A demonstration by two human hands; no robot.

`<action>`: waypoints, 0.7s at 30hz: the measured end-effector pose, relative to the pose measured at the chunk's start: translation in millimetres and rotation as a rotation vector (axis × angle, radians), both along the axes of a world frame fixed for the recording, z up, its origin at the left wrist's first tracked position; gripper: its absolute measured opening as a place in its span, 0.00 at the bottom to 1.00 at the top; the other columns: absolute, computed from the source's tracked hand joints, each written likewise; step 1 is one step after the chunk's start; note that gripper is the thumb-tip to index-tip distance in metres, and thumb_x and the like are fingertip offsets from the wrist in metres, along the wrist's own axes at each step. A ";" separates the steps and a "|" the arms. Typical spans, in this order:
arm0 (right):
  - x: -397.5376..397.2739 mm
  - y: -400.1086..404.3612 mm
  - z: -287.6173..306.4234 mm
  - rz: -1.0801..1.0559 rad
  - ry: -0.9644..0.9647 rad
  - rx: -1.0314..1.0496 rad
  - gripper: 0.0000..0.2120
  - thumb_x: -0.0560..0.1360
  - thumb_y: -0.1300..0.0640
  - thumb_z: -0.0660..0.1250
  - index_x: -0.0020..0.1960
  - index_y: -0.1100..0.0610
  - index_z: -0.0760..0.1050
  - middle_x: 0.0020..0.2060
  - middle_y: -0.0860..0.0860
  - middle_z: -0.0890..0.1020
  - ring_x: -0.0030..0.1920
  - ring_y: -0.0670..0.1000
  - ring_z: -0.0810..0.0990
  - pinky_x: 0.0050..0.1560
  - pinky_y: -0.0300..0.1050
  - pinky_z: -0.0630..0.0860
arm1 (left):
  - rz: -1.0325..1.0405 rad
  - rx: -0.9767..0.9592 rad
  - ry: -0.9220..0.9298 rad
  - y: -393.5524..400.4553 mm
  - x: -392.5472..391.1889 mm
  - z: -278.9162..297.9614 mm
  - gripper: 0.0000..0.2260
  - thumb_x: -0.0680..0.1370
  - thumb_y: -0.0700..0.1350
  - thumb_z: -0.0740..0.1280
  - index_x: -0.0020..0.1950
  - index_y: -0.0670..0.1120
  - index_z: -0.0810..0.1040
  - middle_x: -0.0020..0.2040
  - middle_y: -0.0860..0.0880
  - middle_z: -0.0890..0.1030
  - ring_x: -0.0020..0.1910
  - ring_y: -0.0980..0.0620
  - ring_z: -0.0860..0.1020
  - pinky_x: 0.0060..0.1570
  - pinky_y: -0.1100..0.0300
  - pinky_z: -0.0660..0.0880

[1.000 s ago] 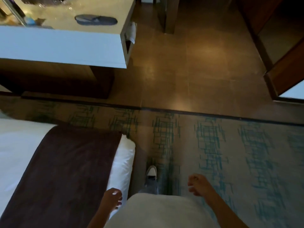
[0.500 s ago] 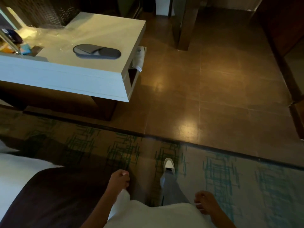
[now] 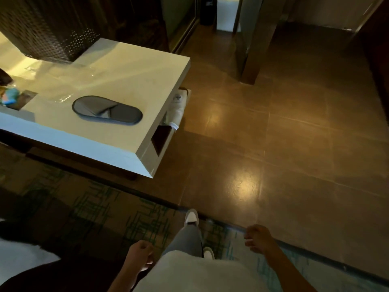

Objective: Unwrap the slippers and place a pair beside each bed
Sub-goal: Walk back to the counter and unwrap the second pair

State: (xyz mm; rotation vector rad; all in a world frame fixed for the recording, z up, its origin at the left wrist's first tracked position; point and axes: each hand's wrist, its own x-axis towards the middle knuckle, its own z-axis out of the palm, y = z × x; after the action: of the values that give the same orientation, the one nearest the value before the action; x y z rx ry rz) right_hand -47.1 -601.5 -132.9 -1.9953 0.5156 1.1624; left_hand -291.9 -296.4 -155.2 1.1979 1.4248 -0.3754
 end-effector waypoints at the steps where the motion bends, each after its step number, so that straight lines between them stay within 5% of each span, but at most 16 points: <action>1: 16.1 11.3 -1.5 0.014 0.009 -0.002 0.08 0.80 0.62 0.61 0.44 0.59 0.77 0.38 0.59 0.80 0.31 0.54 0.77 0.33 0.40 0.70 | 0.004 0.004 0.006 6.1 13.0 -1.8 0.07 0.80 0.31 0.61 0.42 0.36 0.74 0.28 0.44 0.69 0.24 0.53 0.67 0.29 0.62 0.62; 14: 195.4 177.8 8.3 0.274 -0.019 -0.041 0.07 0.78 0.64 0.62 0.44 0.60 0.76 0.37 0.58 0.79 0.32 0.53 0.75 0.34 0.40 0.67 | -0.020 0.095 -0.030 111.3 169.7 2.3 0.05 0.81 0.38 0.63 0.48 0.40 0.78 0.41 0.40 0.80 0.37 0.46 0.78 0.37 0.56 0.75; 18: 227.0 237.9 15.2 0.509 -0.048 -0.085 0.08 0.78 0.62 0.61 0.43 0.60 0.76 0.38 0.57 0.79 0.34 0.53 0.74 0.34 0.40 0.67 | 0.130 0.149 -0.018 129.7 183.6 9.5 0.07 0.80 0.35 0.64 0.42 0.41 0.77 0.35 0.40 0.78 0.31 0.47 0.75 0.34 0.57 0.72; 21: 250.5 287.4 16.6 0.646 -0.056 -0.095 0.08 0.78 0.62 0.61 0.43 0.60 0.77 0.39 0.58 0.79 0.36 0.53 0.75 0.34 0.41 0.67 | 0.224 0.155 -0.003 133.2 191.6 13.5 0.07 0.79 0.36 0.65 0.43 0.42 0.78 0.41 0.41 0.81 0.39 0.46 0.79 0.39 0.58 0.73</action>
State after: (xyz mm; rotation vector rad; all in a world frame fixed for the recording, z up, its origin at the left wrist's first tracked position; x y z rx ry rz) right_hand 203.4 -314.1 -116.3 -2.3508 -0.1294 1.4660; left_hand -100.3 -163.3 -141.7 1.1456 1.5898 -0.1100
